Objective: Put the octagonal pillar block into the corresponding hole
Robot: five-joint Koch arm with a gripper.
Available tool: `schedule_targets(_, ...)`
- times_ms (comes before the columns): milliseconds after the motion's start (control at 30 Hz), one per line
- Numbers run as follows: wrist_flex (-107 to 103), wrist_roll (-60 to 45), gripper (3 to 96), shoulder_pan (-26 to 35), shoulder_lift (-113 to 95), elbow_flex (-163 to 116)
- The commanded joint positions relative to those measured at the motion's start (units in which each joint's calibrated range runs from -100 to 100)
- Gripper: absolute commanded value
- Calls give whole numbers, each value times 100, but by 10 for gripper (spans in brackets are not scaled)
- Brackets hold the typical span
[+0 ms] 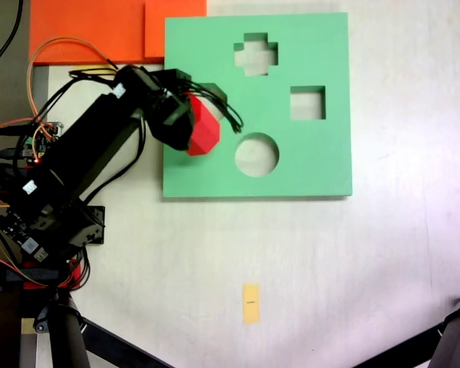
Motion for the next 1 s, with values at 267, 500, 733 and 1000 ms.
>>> schedule_targets(267, -51, 713, 256, 161, 800, 423)
schedule_targets(500, 440, 811, 256, 166, 1778, 1151)
schedule_targets(733, 449, 899, 257, 269, 2532, 1868)
schedule_targets(1000, 584, 1006, 257, 332, 2937, 1878)
